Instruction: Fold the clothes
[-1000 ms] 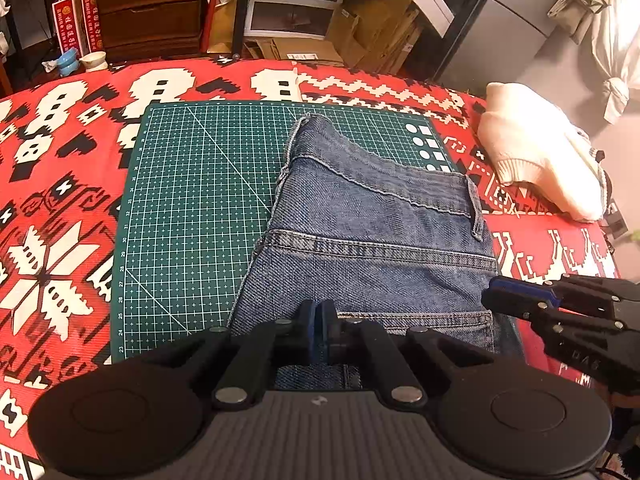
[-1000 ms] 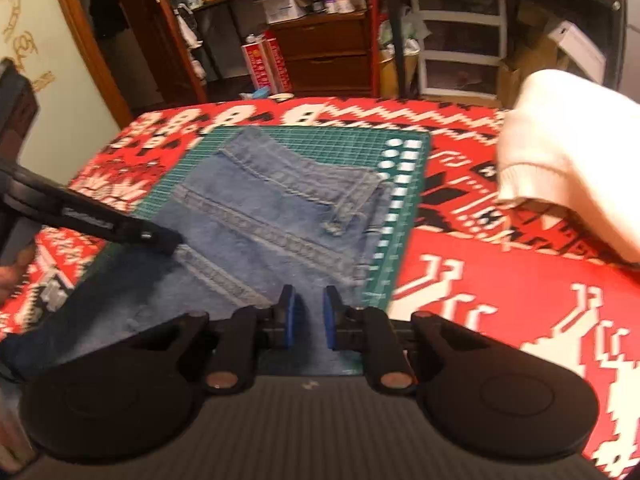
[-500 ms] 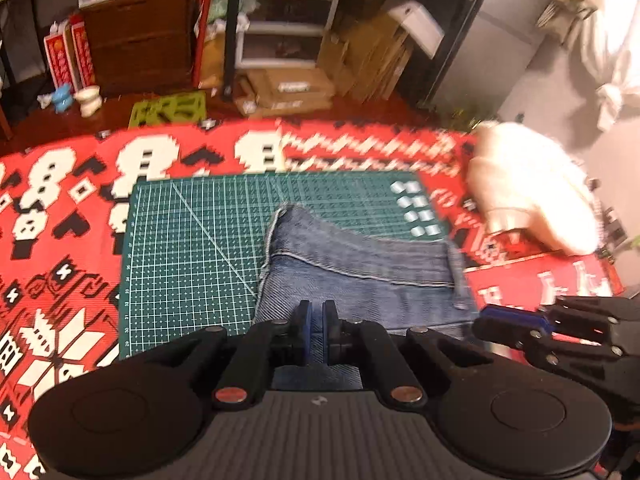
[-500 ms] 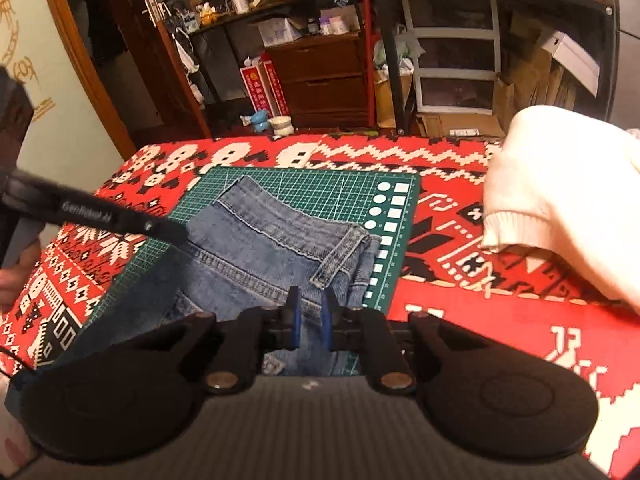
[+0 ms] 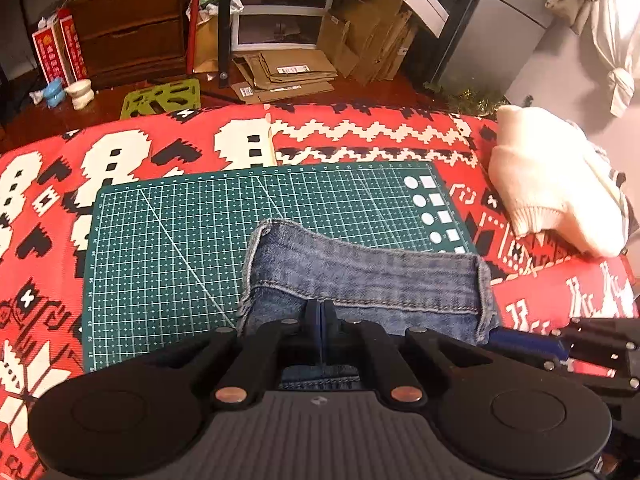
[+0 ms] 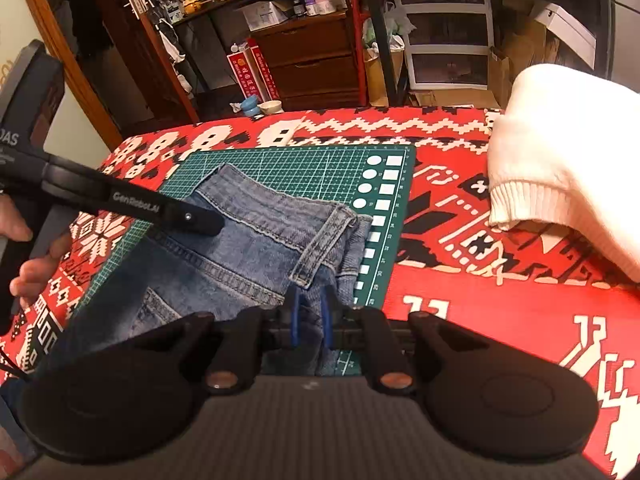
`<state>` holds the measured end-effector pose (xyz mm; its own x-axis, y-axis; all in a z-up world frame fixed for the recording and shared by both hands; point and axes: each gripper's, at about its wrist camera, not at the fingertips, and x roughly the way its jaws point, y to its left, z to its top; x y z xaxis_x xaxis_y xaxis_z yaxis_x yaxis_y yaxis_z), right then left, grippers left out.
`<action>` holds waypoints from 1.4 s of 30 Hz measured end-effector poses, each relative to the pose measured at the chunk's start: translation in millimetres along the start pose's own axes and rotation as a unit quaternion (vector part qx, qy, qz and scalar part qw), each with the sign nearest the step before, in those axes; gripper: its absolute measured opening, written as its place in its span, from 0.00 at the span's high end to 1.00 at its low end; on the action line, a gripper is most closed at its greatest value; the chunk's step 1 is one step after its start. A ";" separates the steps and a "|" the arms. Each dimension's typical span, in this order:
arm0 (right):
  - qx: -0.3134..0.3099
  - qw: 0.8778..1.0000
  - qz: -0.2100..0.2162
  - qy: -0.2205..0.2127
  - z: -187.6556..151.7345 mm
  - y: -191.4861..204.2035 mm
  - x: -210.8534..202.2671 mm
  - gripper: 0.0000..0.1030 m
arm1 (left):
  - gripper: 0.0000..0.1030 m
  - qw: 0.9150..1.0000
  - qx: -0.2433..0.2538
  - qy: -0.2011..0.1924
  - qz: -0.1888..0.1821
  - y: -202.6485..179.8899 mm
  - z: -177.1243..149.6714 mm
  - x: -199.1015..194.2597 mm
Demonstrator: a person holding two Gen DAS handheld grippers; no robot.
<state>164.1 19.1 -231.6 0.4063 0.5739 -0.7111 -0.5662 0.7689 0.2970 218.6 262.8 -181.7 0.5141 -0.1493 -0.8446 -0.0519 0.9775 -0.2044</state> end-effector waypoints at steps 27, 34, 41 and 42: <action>0.179 0.979 0.098 0.000 26.5 -73.7 33.7 0.67 | 0.69 0.997 -0.072 0.008 -0.040 63.5 27.4 7.2; 0.205 0.971 0.125 -0.009 25.3 -84.6 44.1 0.67 | 0.69 0.999 -0.037 0.016 -0.035 50.5 29.6 25.6; 0.194 0.972 0.132 -0.009 26.7 -81.4 48.1 0.67 | 0.88 0.999 -0.039 0.000 -0.035 45.7 27.7 24.9; 0.189 0.974 0.128 -0.009 26.5 -79.8 47.9 0.69 | 0.88 0.999 -0.040 -0.005 -0.036 44.6 27.0 21.1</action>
